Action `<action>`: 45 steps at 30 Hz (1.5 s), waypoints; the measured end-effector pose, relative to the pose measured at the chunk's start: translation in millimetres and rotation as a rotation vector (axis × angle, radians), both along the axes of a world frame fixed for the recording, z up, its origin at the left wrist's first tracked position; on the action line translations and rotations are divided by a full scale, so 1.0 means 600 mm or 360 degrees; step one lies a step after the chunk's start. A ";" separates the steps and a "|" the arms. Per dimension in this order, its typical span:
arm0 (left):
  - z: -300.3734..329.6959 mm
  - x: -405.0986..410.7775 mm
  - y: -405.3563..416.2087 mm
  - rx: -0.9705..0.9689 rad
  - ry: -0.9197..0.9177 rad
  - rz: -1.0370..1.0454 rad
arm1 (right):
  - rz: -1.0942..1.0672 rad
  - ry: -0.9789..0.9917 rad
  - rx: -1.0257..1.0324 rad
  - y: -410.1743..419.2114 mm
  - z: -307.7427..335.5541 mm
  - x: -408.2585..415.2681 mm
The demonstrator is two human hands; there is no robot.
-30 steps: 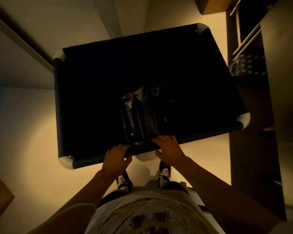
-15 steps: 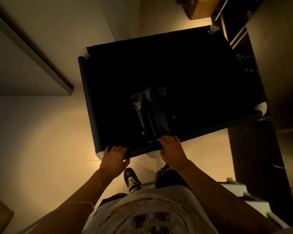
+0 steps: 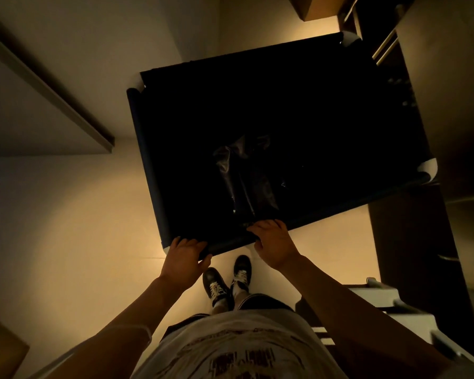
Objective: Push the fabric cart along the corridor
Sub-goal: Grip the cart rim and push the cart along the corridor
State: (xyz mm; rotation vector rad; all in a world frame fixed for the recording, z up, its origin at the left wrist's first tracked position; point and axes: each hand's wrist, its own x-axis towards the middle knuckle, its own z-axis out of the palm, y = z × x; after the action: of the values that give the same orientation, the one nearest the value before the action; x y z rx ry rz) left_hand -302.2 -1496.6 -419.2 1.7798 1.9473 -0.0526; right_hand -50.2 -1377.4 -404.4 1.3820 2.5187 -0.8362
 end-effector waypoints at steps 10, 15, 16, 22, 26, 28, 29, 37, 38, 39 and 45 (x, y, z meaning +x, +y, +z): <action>0.015 -0.010 0.024 -0.0105 -0.0024 -0.0148 | -0.0013 0.0180 -0.0127 0.014 -0.027 0.006; 0.031 -0.073 0.050 -0.0224 0.0189 -0.0655 | -0.0079 0.0157 -0.0191 0.013 -0.020 0.001; 0.033 -0.090 0.055 -0.0217 0.0211 -0.0742 | -0.0099 0.0155 -0.0183 0.011 -0.018 -0.003; 0.045 -0.178 0.090 -0.0126 0.0188 -0.1144 | -0.0237 0.0187 0.0031 -0.010 -0.022 -0.018; 0.050 -0.239 0.110 -0.0053 0.0207 -0.1341 | -0.0420 0.0060 0.0068 -0.029 -0.007 -0.046; 0.048 -0.265 0.122 0.0005 0.0215 -0.1394 | -0.0540 0.0007 0.0104 -0.046 0.003 -0.070; 0.047 -0.275 0.130 0.0020 0.0229 -0.1407 | -0.0571 -0.0018 0.0104 -0.054 0.007 -0.082; 0.028 -0.326 0.174 0.0121 0.0251 -0.1518 | -0.0675 -0.0056 0.0034 -0.159 0.036 -0.230; 0.027 -0.325 0.174 0.0121 0.0259 -0.1520 | -0.0690 -0.0053 0.0031 -0.173 0.038 -0.246; 0.026 -0.324 0.174 0.0122 0.0262 -0.1515 | -0.0722 -0.0039 0.0031 -0.184 0.039 -0.262; 0.024 -0.320 0.178 0.0129 0.0216 -0.1494 | -0.0810 -0.0034 -0.0014 -0.223 0.036 -0.321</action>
State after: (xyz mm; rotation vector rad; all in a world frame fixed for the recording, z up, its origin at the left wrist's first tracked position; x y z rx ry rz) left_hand -494.3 -1390.1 -404.6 2.6343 1.0317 -0.4171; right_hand -242.8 -1511.4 -382.9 2.0555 2.1635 -0.8955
